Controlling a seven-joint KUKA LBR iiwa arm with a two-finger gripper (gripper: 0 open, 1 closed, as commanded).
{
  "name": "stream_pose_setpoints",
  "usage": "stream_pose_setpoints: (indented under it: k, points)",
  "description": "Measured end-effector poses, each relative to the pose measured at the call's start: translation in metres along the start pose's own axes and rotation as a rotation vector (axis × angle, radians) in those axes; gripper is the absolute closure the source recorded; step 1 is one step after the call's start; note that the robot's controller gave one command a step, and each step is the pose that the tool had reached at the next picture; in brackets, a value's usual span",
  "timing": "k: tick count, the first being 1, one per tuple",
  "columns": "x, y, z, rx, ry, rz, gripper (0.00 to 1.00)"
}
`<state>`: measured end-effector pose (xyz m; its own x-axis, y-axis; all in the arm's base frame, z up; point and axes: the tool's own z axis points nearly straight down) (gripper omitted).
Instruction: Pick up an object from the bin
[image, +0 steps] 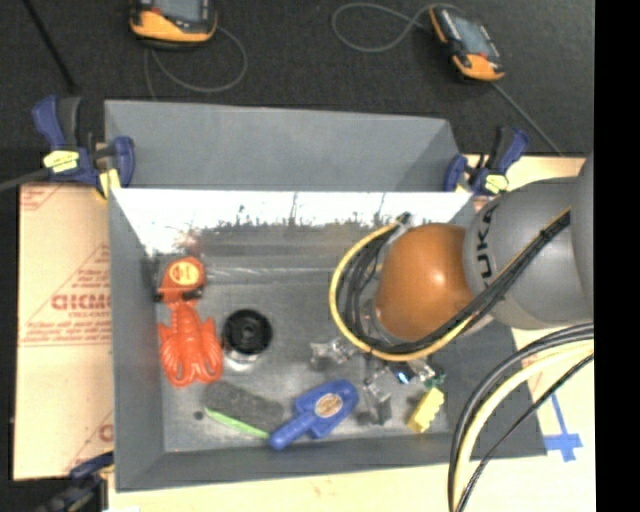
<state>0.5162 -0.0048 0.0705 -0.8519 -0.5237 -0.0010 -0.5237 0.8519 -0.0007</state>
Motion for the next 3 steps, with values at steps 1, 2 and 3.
stream_pose_setpoints:
  k: [1,2,3]
  points:
    - [-0.0077,0.0508,-0.0005,0.0,0.0,0.078,1.0]
    - [-0.0076,0.0506,-0.0005,0.0,0.0,0.078,1.0]
    - [-0.0043,0.0537,-0.0097,0.0,-0.001,0.069,1.0]
